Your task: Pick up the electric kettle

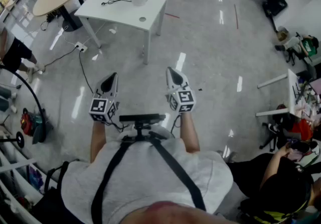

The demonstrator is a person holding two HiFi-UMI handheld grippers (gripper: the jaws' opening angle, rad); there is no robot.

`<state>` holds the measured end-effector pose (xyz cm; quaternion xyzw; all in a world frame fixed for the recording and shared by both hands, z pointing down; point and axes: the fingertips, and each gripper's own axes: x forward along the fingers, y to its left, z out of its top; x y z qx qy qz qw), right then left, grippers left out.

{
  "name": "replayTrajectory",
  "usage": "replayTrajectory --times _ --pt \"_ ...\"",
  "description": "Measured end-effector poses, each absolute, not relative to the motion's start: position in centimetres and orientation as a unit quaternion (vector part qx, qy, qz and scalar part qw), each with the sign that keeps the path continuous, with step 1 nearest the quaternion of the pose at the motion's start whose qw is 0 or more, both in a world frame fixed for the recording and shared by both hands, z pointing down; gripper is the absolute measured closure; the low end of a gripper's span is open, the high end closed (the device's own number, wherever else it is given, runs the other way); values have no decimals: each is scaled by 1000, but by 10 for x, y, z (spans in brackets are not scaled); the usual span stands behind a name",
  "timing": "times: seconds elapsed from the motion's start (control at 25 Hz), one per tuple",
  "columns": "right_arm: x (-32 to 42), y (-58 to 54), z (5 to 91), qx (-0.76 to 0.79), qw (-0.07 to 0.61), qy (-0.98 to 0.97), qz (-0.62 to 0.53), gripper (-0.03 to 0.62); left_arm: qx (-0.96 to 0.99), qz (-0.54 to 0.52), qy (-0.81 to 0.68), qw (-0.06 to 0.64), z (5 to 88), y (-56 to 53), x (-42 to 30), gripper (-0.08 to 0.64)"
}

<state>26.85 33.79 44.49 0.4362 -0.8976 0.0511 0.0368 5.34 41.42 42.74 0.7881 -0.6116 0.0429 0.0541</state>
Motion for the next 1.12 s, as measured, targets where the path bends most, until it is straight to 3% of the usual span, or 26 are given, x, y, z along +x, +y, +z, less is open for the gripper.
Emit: replayTrajectory --times 0.28,1.12 --pt "271 338 440 446 13 -893 63 580 787 41 -612 55 430 415 51 554" --pt "207 339 460 481 40 -874 54 580 812 43 -579 61 460 400 -11 554"
